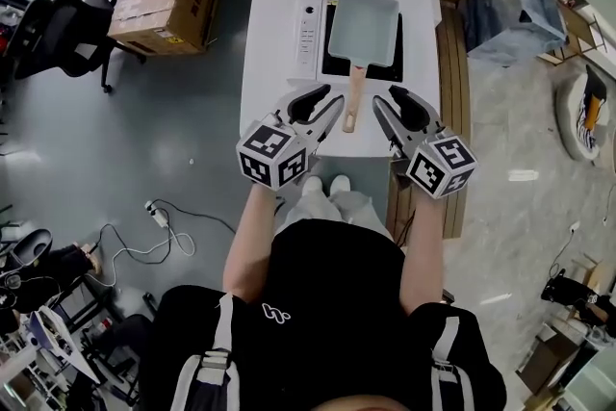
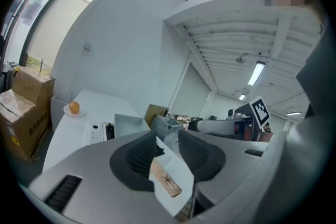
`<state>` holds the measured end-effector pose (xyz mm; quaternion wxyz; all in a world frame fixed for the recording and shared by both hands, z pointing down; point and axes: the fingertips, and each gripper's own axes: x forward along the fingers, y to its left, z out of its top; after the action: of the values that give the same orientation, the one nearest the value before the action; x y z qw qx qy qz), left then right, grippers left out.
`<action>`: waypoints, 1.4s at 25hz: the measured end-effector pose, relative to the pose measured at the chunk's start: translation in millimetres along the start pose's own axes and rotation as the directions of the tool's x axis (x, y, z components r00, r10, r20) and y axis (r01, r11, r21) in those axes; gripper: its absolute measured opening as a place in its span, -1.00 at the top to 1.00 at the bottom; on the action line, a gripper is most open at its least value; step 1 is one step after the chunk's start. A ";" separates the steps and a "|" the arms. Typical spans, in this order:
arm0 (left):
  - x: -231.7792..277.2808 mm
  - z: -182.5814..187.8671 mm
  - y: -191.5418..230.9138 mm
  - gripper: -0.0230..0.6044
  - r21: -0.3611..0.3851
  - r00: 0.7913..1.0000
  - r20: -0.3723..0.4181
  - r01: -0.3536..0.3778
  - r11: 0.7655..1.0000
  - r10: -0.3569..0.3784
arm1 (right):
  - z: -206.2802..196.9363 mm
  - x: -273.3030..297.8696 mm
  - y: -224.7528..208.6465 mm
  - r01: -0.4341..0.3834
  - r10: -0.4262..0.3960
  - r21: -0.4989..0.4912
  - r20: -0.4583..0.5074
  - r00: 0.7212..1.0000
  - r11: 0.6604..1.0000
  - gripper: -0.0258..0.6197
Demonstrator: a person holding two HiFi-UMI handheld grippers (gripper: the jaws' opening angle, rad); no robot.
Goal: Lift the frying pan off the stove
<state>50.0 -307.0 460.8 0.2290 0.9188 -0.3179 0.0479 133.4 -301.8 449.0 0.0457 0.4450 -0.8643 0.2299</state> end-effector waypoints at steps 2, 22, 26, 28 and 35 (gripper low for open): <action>7.0 -17.2 3.1 0.27 -0.020 0.998 -0.065 0.025 0.999 -0.026 | -9.8 6.3 -5.5 -0.015 0.015 0.042 -0.020 1.000 0.999 0.28; 44.2 -110.6 22.4 0.09 -0.379 0.924 -0.283 0.137 0.915 -0.256 | -98.6 60.1 -40.8 -0.100 0.186 0.428 -0.163 0.969 0.898 0.18; 50.5 -117.7 20.9 0.09 -0.407 0.920 -0.285 0.139 0.903 -0.270 | -105.7 70.4 -40.7 -0.128 0.226 0.513 -0.133 0.965 0.849 0.18; 53.5 -121.8 20.0 0.09 -0.400 0.912 -0.300 0.147 0.904 -0.281 | -107.8 76.4 -41.0 -0.143 0.244 0.556 -0.113 0.963 0.819 0.20; 65.6 -127.5 4.9 0.26 -0.447 0.886 -0.281 0.220 0.867 -0.369 | -114.4 85.4 -38.8 -0.152 0.278 0.562 -0.144 0.950 0.813 0.34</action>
<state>106.4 -289.7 591.6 0.4715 0.8655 -0.1275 0.1114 98.5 -334.9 588.9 -0.0140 0.3101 -0.7976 0.5172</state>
